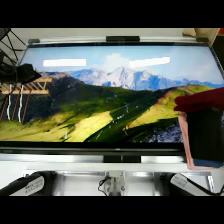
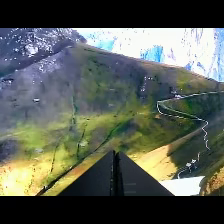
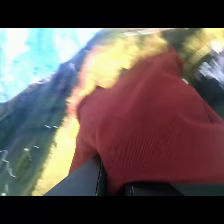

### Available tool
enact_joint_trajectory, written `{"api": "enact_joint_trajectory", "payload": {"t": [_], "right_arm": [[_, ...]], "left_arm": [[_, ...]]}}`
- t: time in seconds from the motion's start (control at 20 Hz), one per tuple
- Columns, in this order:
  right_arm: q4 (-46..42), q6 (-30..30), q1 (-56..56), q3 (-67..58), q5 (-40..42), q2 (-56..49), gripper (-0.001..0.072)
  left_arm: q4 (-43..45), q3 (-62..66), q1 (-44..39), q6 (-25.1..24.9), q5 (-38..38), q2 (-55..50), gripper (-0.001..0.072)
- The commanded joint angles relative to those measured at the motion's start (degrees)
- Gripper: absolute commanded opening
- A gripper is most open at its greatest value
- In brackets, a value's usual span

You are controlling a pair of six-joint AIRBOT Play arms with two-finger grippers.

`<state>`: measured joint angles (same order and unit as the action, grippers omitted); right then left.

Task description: Fold the shirts.

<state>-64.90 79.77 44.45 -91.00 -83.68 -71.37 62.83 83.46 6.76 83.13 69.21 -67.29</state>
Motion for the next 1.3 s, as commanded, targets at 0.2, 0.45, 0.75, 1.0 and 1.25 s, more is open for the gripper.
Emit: {"api": "enact_joint_trajectory", "payload": {"t": [0.2, 0.45, 0.75, 1.0, 1.25], "right_arm": [[-22.9, 11.1, 2.4, 2.1, -16.2, 5.6, 0.0085], [-30.6, 11.5, 4.7, 20.0, -13.9, 12.2, 0.0085], [-28.8, 15.0, 8.8, 35.6, -7.6, 13.7, 0.0114], [-28.8, 7.4, 8.8, 32.3, -5.4, 13.7, 0.0594], [-15.3, 6.0, 4.3, 12.3, 8.2, 13.7, 0.0591]], "left_arm": [[-0.5, 0.0, 0.0, -1.7, -0.2, 0.0, 0.0030], [-0.5, 0.0, 0.0, -1.7, -0.1, 0.0, 0.0030], [-1.3, 0.0, 0.0, -1.7, 0.0, 0.0, 0.0030], [-3.2, 0.0, 0.0, -1.7, -0.1, -0.3, 0.0030], [-1.0, 0.3, -2.0, -4.5, 0.5, -0.6, 0.0027]]}}
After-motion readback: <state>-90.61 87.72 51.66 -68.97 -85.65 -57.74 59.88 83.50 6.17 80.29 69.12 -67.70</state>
